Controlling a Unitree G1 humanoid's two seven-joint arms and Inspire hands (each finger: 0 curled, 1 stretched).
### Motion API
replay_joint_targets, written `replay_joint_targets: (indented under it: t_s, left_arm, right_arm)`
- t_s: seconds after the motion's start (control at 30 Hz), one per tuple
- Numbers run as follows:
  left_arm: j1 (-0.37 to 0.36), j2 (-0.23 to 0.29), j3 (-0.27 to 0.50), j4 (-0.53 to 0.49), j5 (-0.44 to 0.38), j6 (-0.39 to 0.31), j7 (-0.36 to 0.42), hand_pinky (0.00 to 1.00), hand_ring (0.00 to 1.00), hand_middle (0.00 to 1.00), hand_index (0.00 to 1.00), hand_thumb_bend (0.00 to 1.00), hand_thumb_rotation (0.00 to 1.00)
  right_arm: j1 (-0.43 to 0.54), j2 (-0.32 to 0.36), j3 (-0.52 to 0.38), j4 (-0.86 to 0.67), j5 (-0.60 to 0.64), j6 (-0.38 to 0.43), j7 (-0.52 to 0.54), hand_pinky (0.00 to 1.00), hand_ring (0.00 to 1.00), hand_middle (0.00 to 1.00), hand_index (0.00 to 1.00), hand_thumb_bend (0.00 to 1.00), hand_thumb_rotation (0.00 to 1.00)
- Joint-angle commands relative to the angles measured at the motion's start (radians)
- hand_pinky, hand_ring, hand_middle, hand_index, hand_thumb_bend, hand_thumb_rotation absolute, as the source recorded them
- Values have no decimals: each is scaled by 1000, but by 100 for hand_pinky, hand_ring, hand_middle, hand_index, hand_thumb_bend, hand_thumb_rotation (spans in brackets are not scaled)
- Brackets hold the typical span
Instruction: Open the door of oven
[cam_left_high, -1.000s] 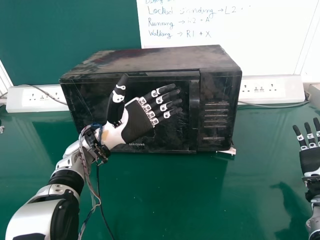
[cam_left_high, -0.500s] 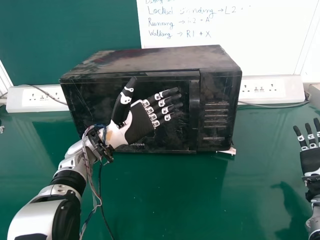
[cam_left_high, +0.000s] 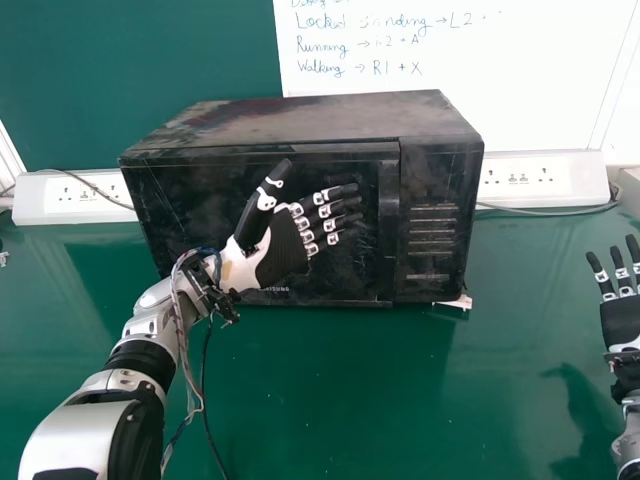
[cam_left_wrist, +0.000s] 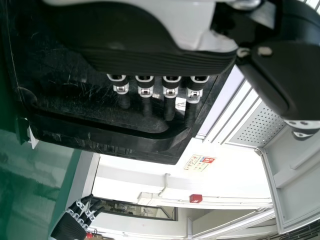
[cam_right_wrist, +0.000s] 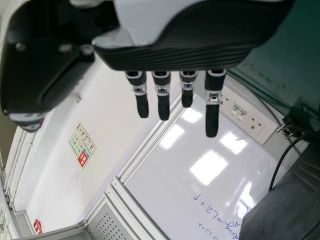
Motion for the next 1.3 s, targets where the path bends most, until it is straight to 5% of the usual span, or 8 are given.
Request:
replay_joint_targets:
  t_s: [0.0, 1.27]
  left_arm:
    - [0, -2, -11, -9, 9, -12, 15, 67, 88, 94, 95, 96, 91]
    - [-45, -32, -68, 12, 75, 30, 155, 63, 81, 90, 91, 93, 91]
  right_arm:
    - [-9, -2, 3, -11, -3, -11, -6, 95, 100, 100, 93, 100, 91]
    - [-16, 2, 8, -6, -1, -10, 0, 94, 100, 100, 92, 100, 89]
